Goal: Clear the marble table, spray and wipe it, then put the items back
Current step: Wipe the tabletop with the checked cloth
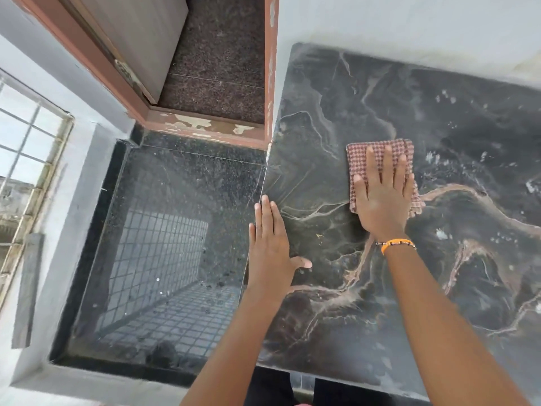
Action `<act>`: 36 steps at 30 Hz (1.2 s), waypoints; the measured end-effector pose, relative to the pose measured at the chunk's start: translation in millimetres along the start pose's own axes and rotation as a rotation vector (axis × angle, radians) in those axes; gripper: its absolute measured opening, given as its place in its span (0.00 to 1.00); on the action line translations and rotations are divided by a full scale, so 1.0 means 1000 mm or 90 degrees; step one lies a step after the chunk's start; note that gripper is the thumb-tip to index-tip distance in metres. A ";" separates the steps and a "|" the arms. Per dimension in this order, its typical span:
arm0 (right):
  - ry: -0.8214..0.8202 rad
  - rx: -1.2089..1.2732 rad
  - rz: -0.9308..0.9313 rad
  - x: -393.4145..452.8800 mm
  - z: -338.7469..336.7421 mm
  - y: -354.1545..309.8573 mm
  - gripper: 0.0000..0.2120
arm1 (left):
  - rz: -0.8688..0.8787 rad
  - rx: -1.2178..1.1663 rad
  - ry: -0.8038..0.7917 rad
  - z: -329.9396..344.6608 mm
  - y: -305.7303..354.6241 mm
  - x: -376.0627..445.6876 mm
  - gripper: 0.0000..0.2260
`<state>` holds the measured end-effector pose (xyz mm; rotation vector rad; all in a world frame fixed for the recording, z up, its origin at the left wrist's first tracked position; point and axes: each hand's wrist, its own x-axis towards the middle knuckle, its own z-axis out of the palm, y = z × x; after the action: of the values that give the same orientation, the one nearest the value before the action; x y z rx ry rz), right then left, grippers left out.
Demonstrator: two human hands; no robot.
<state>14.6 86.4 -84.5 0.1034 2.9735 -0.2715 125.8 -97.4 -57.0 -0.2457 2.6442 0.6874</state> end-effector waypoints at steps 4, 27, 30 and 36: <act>-0.017 -0.024 -0.033 -0.057 0.010 -0.028 0.29 | -0.002 -0.021 0.000 0.001 -0.002 0.001 0.58; 0.002 -0.012 -0.158 0.047 0.002 -0.037 0.29 | -0.018 0.073 0.000 -0.014 0.033 0.047 0.57; -0.029 -0.034 -0.327 0.060 0.008 -0.082 0.28 | -0.026 0.069 0.000 -0.013 0.033 0.047 0.57; -0.008 0.000 -0.290 0.167 -0.001 -0.143 0.26 | -0.054 -0.012 -0.004 -0.013 0.047 0.051 0.57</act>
<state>-162.2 -44.2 -84.8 -0.5791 2.9465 -0.3202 63.0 -67.0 -47.9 -0.3576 2.6064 0.6836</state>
